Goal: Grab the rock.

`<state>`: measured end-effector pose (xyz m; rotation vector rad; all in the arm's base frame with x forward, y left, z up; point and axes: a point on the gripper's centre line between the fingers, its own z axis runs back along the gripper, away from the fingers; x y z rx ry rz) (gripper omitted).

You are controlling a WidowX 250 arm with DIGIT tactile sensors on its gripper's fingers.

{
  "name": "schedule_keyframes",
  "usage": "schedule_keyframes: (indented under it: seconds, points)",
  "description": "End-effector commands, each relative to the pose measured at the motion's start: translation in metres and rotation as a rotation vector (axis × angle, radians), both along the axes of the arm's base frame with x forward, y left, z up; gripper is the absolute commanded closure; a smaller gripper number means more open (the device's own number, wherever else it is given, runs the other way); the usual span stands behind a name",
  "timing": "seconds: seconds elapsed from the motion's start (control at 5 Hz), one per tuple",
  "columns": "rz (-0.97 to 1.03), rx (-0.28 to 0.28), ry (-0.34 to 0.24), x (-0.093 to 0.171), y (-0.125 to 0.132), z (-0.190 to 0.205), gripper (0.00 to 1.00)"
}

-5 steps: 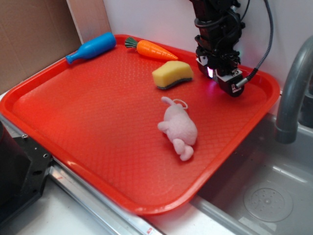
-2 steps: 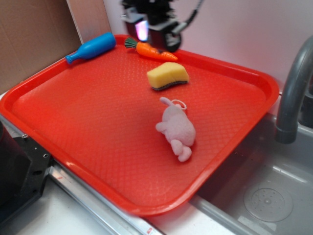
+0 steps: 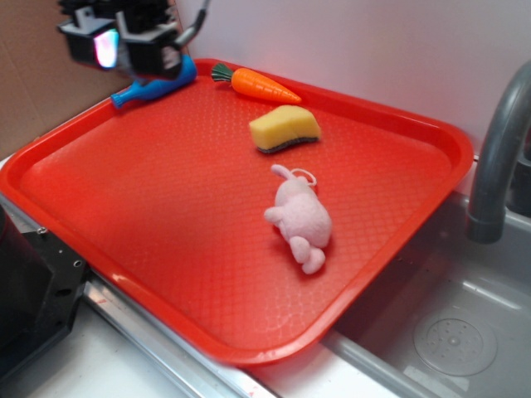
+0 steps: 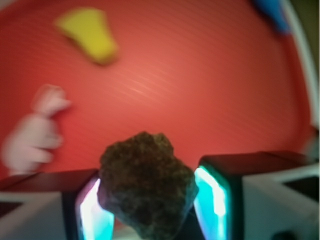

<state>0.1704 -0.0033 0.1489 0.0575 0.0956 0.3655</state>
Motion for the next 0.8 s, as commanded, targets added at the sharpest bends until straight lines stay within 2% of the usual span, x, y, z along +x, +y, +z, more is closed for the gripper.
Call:
schedule_keyframes:
  seconds: [0.0,0.2,0.4,0.6]
  points:
    - [-0.124,0.103,-0.203,0.016,0.026,0.056,1.0]
    - [-0.285,0.023,-0.266,0.019,0.034,0.062,1.0]
    - [-0.366,-0.004,-0.29,0.026,0.026,0.058,1.0]
    - [-0.38,-0.025,-0.267,0.035,0.023,0.047,1.0]
